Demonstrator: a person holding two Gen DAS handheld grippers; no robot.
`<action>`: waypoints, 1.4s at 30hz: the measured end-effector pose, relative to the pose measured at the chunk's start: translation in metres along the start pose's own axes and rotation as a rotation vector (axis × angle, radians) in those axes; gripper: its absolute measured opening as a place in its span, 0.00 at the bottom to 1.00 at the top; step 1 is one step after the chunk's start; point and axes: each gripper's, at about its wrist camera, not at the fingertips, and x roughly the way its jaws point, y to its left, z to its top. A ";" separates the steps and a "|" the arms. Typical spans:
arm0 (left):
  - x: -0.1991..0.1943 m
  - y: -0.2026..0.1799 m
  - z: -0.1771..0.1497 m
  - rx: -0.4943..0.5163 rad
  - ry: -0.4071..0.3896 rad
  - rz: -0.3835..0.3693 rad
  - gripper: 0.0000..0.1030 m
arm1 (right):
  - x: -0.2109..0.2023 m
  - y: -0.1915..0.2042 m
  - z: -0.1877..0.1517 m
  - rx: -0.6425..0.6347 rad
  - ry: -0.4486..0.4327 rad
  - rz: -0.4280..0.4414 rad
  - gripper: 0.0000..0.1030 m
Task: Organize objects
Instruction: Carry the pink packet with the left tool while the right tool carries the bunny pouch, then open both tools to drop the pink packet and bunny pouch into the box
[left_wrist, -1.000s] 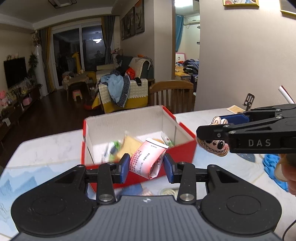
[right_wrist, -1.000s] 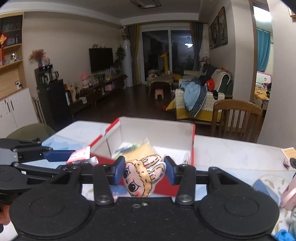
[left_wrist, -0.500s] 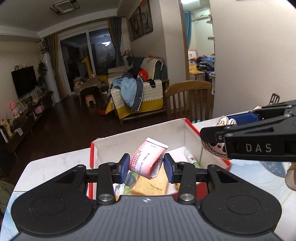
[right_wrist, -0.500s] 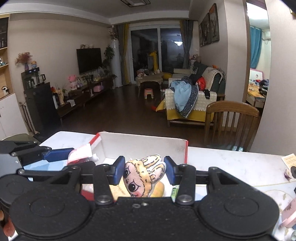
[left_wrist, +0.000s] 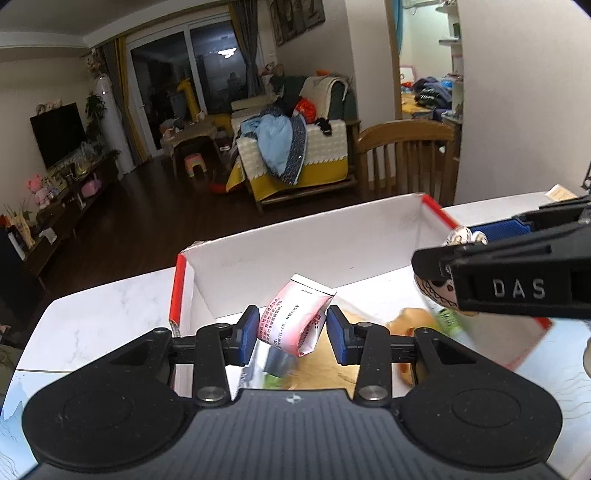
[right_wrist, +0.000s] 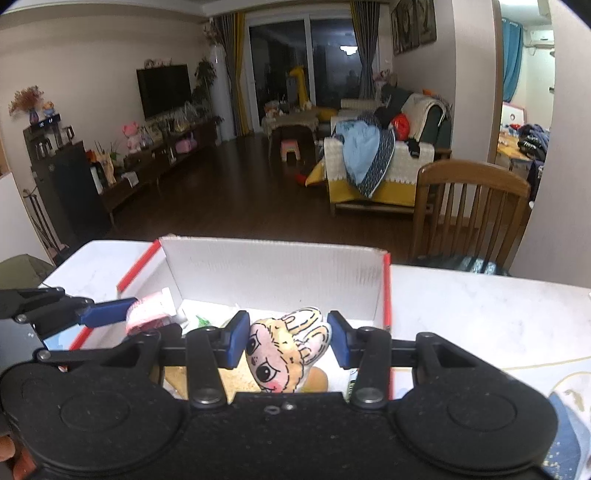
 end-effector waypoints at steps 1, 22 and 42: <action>0.004 0.002 0.000 -0.005 0.003 0.006 0.37 | 0.005 0.001 -0.001 0.001 0.010 0.001 0.44; 0.062 0.016 -0.008 -0.015 0.152 0.043 0.38 | 0.053 0.004 -0.024 -0.030 0.119 -0.018 0.44; 0.036 0.017 -0.008 -0.036 0.120 0.041 0.67 | 0.018 -0.002 -0.012 -0.046 0.054 -0.010 0.62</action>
